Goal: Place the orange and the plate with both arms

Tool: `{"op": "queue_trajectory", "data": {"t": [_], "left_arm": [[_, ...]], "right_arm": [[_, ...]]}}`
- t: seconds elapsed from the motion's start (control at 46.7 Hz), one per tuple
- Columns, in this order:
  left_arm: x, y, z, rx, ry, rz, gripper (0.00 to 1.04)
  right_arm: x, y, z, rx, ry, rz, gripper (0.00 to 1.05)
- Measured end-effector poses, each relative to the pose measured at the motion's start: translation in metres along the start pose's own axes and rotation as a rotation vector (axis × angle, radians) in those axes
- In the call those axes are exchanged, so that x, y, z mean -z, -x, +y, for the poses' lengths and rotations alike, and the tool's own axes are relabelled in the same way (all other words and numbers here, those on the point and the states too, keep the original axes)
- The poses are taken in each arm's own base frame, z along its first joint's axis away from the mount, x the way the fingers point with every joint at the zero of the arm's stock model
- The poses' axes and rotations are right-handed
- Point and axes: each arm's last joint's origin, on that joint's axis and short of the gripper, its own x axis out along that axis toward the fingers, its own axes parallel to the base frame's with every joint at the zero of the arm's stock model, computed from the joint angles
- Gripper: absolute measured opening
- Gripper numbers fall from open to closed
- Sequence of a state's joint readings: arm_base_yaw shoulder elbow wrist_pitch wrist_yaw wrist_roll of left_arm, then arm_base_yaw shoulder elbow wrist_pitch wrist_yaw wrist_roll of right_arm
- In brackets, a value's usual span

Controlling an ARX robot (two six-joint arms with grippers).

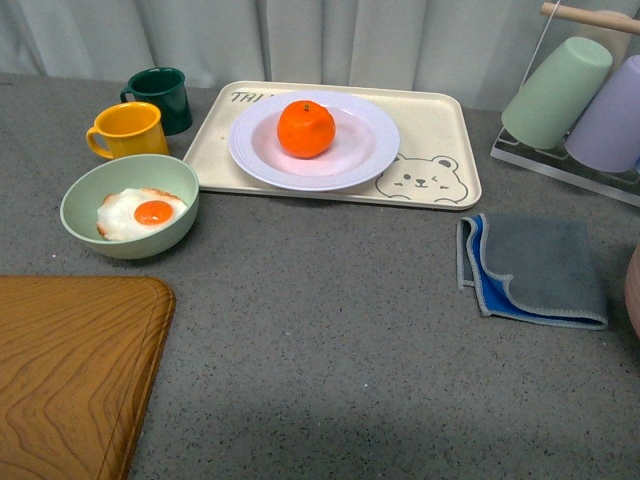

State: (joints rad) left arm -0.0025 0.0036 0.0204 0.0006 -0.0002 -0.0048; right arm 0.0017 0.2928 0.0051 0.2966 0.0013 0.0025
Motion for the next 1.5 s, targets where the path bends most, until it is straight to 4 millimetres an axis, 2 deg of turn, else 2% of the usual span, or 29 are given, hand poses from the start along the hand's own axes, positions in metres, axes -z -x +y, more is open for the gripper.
{"op": "queue_trajectory", "data": {"t": [0.449, 0.621, 0.835, 0.963, 1.156, 1.348, 1.498], "left_arm": [[0.000, 0.000, 0.000, 0.000, 0.000, 0.000, 0.98], [0.000, 0.000, 0.000, 0.000, 0.000, 0.000, 0.98], [0.000, 0.000, 0.000, 0.000, 0.000, 0.000, 0.98], [0.000, 0.000, 0.000, 0.000, 0.000, 0.000, 0.98], [0.000, 0.000, 0.000, 0.000, 0.000, 0.000, 0.98], [0.000, 0.000, 0.000, 0.000, 0.000, 0.000, 0.98], [0.000, 0.000, 0.000, 0.000, 0.000, 0.000, 0.98]], "right_arm": [[0.000, 0.008, 0.000, 0.000, 0.000, -0.004, 0.01], [0.003, 0.018, 0.000, -0.003, 0.000, 0.007, 0.01], [0.003, 0.018, 0.000, -0.003, 0.002, 0.007, 0.02], [0.003, 0.018, 0.000, -0.003, 0.002, 0.006, 0.29], [0.003, 0.018, 0.000, -0.003, 0.002, 0.006, 0.58], [0.003, 0.018, 0.000, -0.003, 0.001, 0.006, 0.97], [0.003, 0.018, 0.000, -0.003, 0.001, 0.006, 0.95]]}}
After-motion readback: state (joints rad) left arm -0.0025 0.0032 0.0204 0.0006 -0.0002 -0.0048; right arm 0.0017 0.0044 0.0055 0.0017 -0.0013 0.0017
